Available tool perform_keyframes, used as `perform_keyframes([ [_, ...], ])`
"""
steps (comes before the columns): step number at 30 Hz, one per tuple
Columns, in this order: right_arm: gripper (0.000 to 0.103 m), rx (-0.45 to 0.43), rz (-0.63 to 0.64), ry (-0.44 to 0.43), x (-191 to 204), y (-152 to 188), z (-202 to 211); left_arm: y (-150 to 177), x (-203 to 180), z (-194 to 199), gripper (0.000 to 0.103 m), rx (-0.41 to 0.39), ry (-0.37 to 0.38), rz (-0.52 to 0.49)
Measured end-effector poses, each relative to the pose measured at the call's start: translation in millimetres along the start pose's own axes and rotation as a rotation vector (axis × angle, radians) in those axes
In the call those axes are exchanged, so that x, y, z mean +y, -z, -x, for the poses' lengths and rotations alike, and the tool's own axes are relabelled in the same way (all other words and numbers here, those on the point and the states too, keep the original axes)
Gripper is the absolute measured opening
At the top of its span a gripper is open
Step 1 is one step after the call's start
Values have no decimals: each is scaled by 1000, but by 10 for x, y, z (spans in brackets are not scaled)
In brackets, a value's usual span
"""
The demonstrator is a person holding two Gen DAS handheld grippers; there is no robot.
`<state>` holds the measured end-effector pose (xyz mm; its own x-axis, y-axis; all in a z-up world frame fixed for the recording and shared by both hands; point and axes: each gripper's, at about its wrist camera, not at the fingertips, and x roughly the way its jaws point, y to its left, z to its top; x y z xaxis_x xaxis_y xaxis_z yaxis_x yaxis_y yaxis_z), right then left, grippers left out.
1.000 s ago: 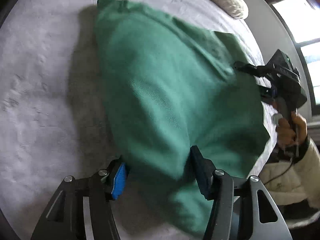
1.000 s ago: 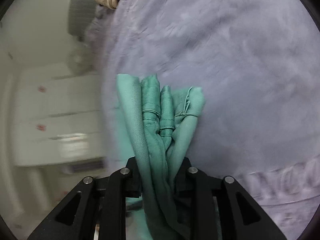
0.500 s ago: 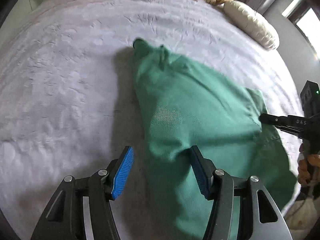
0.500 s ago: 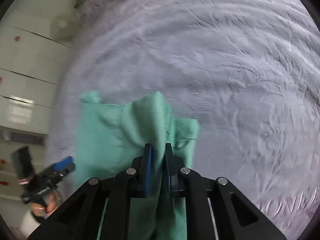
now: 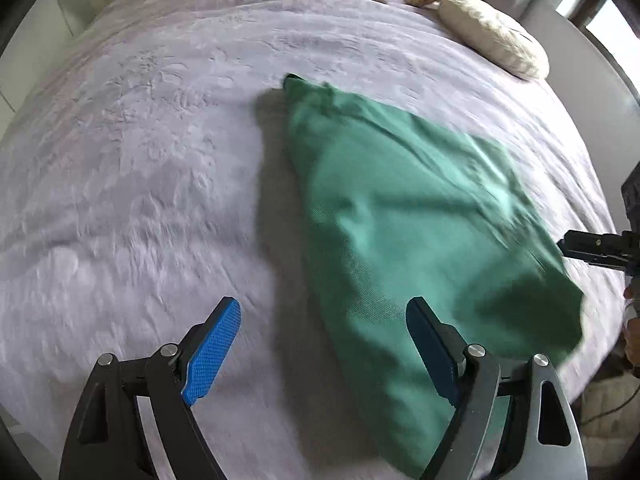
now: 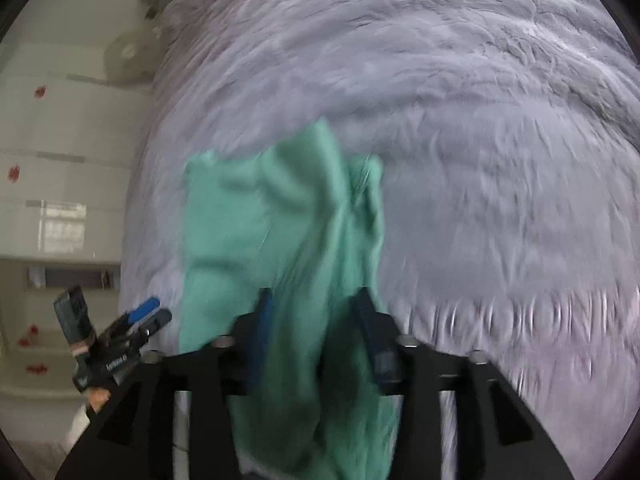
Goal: Fold large clothes
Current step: 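Lower the folded edge onto the bundle and open the right tool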
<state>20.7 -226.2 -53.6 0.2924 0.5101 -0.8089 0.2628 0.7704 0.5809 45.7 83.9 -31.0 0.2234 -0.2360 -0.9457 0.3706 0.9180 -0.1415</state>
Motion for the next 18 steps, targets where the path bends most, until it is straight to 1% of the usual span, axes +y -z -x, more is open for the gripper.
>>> perform_keyframes([
  [2,52,14,25,19,66,224,98,131,-112,23,86,16,16,-18],
  [4,52,22,35,29,121,407,163,298,-186,-3,86,58,19,-30],
  [7,52,50,30,32,150,624,222,560,-224,-136,86,111,-9,-53],
  [9,52,70,19,50,128,733,230,710,-181,-158,86,110,-5,-41],
  [11,51,84,0,76,68,811,203,788,-141,-136,86,89,1,-27],
  [12,42,87,-10,82,-1,863,202,804,-147,-130,86,84,-5,-34],
  [13,26,93,-33,95,-79,923,198,812,-159,-127,86,81,-10,-43],
  [15,17,99,-79,111,-201,967,154,839,-201,-108,86,65,-25,-75],
  [18,16,113,-155,114,-437,1107,74,893,-251,-130,86,49,-41,-113],
])
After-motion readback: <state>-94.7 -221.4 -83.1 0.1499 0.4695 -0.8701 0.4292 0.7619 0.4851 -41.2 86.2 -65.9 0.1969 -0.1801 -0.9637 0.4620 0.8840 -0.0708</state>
